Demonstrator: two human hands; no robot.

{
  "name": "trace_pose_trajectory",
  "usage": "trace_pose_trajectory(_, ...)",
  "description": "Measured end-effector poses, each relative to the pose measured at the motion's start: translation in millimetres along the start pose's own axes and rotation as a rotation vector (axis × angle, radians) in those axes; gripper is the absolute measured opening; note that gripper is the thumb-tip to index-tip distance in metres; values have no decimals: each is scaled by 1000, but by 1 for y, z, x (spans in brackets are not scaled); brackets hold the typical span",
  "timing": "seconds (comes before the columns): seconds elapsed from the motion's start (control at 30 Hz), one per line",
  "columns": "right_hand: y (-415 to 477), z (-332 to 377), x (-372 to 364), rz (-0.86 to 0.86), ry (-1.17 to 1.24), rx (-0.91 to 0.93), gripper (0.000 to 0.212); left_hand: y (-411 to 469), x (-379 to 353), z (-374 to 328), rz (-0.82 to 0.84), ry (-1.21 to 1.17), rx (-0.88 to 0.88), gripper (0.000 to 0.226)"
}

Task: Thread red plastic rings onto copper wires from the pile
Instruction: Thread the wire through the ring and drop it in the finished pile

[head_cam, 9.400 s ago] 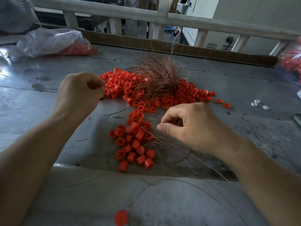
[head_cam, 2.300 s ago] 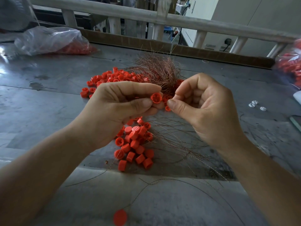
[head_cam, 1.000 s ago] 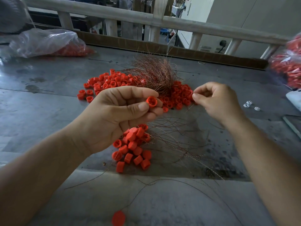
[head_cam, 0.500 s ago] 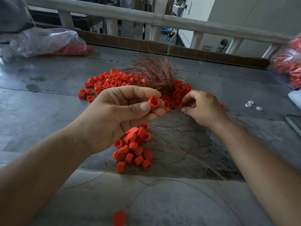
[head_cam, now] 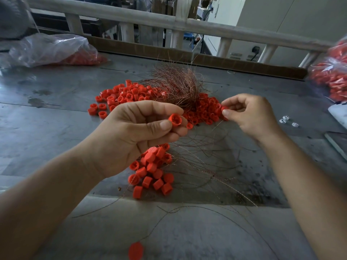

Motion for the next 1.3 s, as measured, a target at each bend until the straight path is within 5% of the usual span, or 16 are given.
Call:
trace_pose_trajectory(0.17, -17, 35, 13, -94, 284, 141, 31, 0, 1, 2, -11, 46, 12, 26)
trace_pose_trajectory(0.37, -43, 76, -28, 205, 383, 228, 20, 1, 7, 8, -91, 118, 67, 28)
trace_pose_trajectory(1.1, -50, 79, -49, 302, 386, 257, 9, 2, 6, 7, -99, 166, 85, 30)
trace_pose_trajectory(1.3, -49, 82, -47, 318, 450, 283, 24, 2, 5, 6, -108, 184, 72, 29)
Point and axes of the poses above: each hand's wrist, its own y-axis towards the middle knuckle, its own x-axis out of the back of the hand, z = x × y, the point moved 6 cm from there along y, towards the middle knuckle, and after that the axes turned 11 degrees about z, right-handed, at the moved point
